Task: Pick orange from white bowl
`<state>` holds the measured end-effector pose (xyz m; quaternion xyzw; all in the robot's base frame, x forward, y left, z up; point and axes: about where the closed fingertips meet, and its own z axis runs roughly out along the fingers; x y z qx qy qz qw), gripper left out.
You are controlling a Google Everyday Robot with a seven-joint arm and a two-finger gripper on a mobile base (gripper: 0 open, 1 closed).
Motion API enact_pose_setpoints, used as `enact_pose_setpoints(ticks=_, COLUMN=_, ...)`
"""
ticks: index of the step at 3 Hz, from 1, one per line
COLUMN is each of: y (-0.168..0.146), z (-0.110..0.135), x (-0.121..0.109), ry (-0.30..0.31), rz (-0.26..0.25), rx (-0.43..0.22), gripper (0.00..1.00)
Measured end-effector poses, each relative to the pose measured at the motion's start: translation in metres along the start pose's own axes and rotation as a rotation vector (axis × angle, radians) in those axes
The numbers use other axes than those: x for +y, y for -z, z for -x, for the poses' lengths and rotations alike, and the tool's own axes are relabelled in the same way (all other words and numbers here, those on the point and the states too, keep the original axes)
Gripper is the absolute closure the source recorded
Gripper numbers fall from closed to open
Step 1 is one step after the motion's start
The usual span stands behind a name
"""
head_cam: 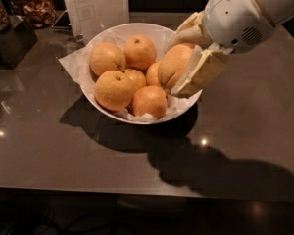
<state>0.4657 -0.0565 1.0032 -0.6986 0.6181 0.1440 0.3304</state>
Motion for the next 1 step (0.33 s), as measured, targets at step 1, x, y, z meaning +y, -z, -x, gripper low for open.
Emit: enact_pose_setpoints(ticks=1, y=0.0001, z=0.0053, x=0.0018, ry=0.019, rz=0.003, rx=-0.017, gripper=1.00)
